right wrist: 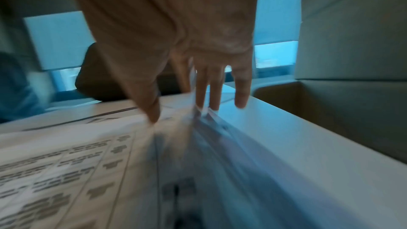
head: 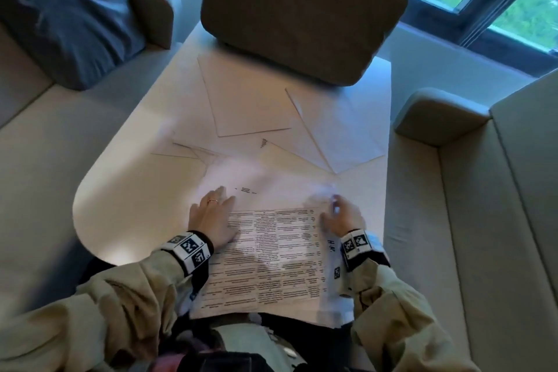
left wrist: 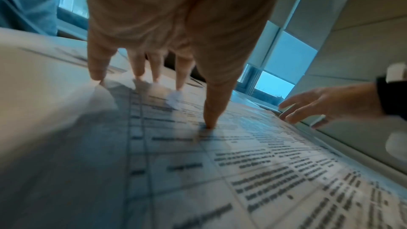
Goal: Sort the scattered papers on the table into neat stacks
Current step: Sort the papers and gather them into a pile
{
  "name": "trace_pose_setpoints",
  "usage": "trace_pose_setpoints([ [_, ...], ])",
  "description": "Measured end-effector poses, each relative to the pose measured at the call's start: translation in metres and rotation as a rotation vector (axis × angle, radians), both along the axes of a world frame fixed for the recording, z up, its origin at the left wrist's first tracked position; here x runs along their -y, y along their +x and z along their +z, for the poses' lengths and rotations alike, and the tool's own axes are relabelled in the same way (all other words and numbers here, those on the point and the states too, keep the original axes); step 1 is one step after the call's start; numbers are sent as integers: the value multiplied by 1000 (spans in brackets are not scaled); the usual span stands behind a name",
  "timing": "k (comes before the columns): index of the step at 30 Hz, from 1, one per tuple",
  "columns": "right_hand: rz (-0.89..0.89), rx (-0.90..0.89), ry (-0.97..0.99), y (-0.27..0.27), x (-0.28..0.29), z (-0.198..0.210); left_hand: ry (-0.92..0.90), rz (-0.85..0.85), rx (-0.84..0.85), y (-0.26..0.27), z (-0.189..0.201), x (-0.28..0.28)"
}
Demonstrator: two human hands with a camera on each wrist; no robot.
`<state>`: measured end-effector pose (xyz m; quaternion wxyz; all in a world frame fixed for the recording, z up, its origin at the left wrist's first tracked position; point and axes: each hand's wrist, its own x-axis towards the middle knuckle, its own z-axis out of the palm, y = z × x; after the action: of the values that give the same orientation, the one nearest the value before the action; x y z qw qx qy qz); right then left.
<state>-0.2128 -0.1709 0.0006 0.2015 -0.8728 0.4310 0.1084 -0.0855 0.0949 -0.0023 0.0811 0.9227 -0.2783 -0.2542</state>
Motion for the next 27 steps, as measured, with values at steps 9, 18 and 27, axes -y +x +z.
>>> trace_pose_setpoints([
  [9, 118, 46, -40, 76, 79, 6, 2, 168, -59, 4, 6, 26],
  [18, 228, -83, -31, 111, 124, -19, 30, 268, -70, 8, 5, 36],
  [27, 345, -57, -222, 113, 133, -11, 47, 290, -63, 9, 9, 39],
])
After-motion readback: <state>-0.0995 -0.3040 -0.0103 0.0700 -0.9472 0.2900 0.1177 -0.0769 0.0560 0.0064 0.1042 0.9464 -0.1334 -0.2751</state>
